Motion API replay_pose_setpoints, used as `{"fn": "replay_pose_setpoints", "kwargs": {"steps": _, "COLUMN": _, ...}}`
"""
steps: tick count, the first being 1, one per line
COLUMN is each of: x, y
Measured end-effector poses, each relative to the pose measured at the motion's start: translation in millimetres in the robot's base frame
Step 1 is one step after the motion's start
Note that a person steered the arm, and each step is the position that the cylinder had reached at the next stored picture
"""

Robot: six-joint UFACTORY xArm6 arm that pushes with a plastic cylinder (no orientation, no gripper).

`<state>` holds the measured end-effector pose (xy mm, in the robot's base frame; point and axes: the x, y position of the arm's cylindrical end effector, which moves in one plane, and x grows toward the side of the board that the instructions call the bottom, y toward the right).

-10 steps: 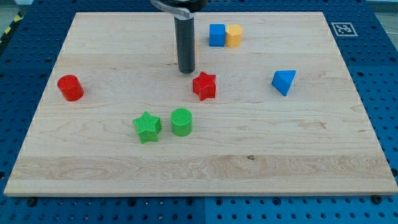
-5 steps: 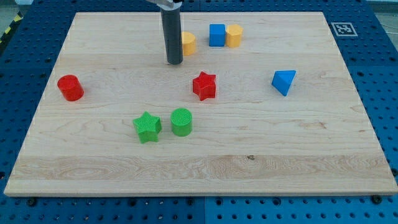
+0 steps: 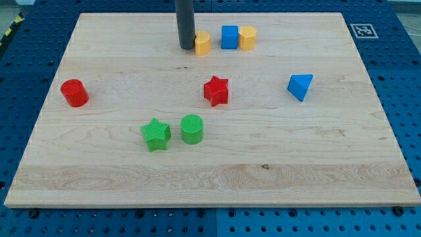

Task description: Push the yellow heart into the blue cube

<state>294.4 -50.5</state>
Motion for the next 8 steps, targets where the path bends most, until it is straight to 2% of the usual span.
{"fn": "replay_pose_setpoints", "kwargs": {"steps": 3, "x": -28.4, "y": 17.1}}
{"fn": "replay_pose_setpoints", "kwargs": {"steps": 8, "x": -23.4, "y": 3.8}}
